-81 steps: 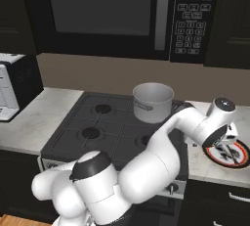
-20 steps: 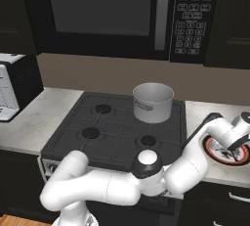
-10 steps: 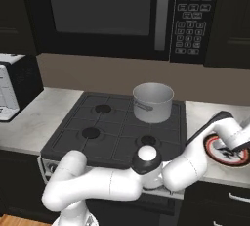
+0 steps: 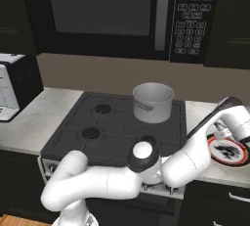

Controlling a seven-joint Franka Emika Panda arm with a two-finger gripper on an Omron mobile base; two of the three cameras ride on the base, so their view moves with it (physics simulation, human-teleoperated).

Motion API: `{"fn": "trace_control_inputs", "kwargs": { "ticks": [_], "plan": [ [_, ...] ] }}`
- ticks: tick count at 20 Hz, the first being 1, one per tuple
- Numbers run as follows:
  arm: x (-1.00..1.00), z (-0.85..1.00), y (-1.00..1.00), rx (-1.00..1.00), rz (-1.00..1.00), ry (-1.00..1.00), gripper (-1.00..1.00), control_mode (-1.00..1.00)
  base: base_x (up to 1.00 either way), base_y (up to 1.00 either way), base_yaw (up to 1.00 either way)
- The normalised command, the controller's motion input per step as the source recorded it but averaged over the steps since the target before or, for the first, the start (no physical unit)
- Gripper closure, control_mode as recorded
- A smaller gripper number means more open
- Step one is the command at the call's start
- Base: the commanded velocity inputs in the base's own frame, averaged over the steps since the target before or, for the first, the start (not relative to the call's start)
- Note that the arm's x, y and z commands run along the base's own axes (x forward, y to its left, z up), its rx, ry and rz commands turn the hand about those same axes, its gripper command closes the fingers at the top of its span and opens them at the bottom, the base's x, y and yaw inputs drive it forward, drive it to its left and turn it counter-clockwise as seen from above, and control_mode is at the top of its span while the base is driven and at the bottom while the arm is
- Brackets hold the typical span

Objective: Retrieve the frozen meat and place it in the pot on a burner. Then turn the burner on.

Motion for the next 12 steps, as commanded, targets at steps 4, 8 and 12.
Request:
{"fn": "trace_control_inputs", "kwargs": {
  "ticks": [4, 8, 12],
  "plan": [
    [-0.40, 0.55, 1.00, -0.22, 0.11, 0.00, 1.00, -1.00, 0.00, 0.00, 0.00],
    [-0.64, 0.11, 1.00, -0.26, 0.12, -0.05, 1.00, -1.00, 0.00, 0.00, 0.00],
    [-1.00, -0.09, 1.00, -0.20, 0.15, -0.27, 1.00, -1.00, 0.00, 0.00, 0.00]
  ]
}}
